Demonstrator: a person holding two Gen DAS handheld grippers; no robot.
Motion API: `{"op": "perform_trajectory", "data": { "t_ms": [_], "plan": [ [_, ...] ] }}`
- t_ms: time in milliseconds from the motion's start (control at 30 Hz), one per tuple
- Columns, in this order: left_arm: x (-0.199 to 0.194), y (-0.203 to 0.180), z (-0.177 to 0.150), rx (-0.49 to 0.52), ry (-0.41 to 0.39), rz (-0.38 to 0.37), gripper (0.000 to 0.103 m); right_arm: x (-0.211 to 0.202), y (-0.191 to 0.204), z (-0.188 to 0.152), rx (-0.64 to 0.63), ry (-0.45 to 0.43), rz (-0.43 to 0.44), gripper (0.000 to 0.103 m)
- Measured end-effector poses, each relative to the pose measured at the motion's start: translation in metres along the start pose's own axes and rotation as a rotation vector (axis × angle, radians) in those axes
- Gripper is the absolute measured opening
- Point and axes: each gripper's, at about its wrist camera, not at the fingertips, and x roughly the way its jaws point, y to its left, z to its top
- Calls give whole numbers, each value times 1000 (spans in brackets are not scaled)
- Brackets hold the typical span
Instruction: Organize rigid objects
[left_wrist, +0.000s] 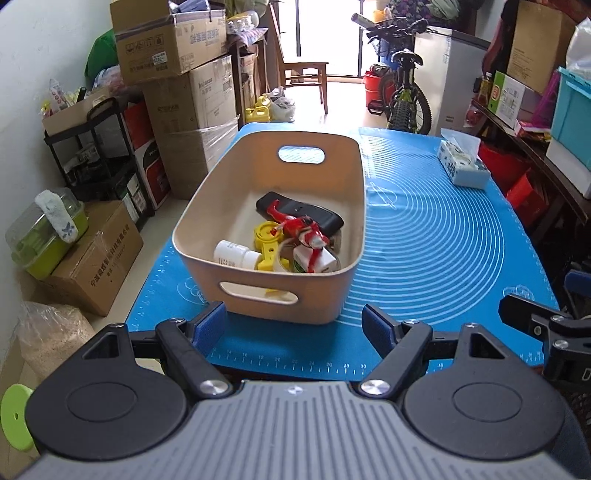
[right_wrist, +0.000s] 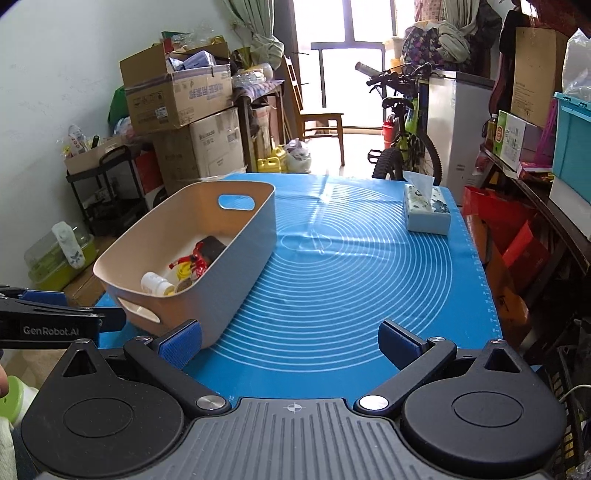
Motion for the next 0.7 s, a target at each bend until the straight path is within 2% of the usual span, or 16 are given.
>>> {"op": "perform_trajectory", "data": {
  "t_ms": [367, 700],
  "plan": [
    [9, -11, -16, 52, -11, 19, 80, -2, -2, -19, 4, -46, -15, 100],
    [12, -13, -23, 63, -26, 20, 80, 2, -19, -25, 103, -43, -34, 100]
  ]
}}
